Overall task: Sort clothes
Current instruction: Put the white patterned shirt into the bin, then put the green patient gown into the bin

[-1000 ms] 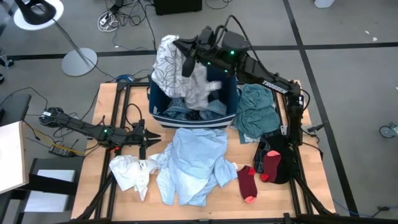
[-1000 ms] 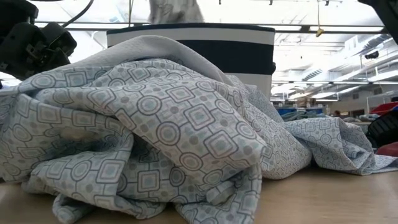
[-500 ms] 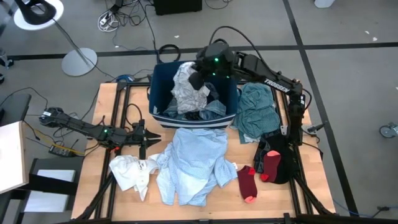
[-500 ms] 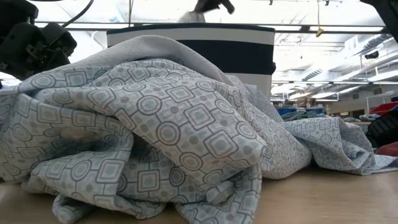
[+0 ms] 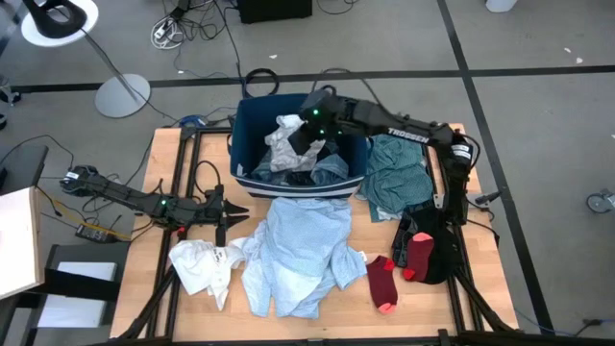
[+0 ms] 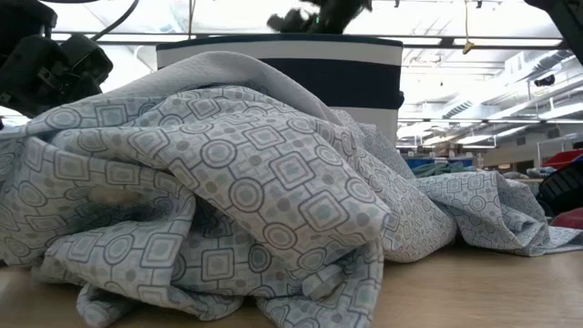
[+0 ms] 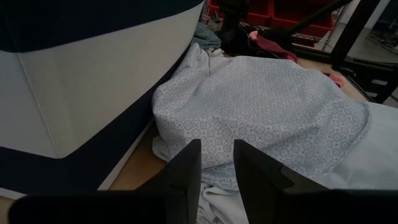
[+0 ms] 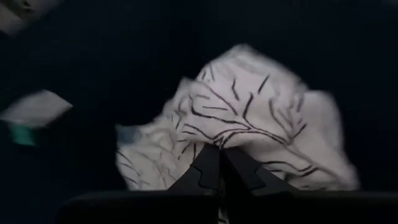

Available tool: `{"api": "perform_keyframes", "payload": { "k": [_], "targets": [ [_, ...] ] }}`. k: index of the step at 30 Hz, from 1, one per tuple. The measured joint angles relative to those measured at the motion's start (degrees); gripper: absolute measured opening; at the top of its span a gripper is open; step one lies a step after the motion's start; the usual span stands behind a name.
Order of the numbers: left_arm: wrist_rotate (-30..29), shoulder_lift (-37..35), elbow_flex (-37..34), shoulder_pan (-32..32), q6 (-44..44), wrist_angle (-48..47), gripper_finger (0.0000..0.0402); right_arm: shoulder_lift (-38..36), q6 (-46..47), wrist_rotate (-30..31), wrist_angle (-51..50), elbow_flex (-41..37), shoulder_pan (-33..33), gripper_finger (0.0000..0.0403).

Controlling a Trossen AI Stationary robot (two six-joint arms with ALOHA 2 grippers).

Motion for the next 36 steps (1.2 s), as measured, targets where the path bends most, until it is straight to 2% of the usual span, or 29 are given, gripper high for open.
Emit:
{"api": "perform_keyframes", "payload": {
  "k": [5, 11, 16, 22, 29, 31, 36],
  "targets": [
    [0.02, 0.0, 0.0, 0.0, 0.0, 0.0, 0.0099, 0.04, 2.44, -0.87, 5.87, -9.32, -1.56, 0.0004],
    [0.02, 0.0, 0.0, 0.0, 0.0, 0.02, 0.0099, 0.04, 2.75, -3.28, 6.3, -16.21, -3.57, 0.0024],
    [0.0, 0.0, 0.0, 0.0, 0.0, 0.0, 0.0099, 0.02, 1.09, -7.73, 4.31, -15.22, -4.32, 0.0072],
    [0.01, 0.0, 0.0, 0.02, 0.02, 0.0, 0.0099, -2.4, -1.48, -8.73, 2.62, -9.55, -4.45, 0.0135],
    [0.01, 0.0, 0.0, 0.01, 0.08, -0.02, 0.0099, -8.89, -4.17, -8.57, -2.41, -5.92, -4.31, 0.0159],
    [0.0, 0.0, 0.0, 0.01, 0.52, -0.02, 0.0099, -11.54, -4.51, -6.8, -4.73, -5.91, -3.78, 0.0157],
    [0.0, 0.0, 0.0, -0.01, 1.14, -0.02, 0.0099, -18.53, -5.99, 3.11, -13.38, -5.91, -0.32, 0.0149]
  ]
}}
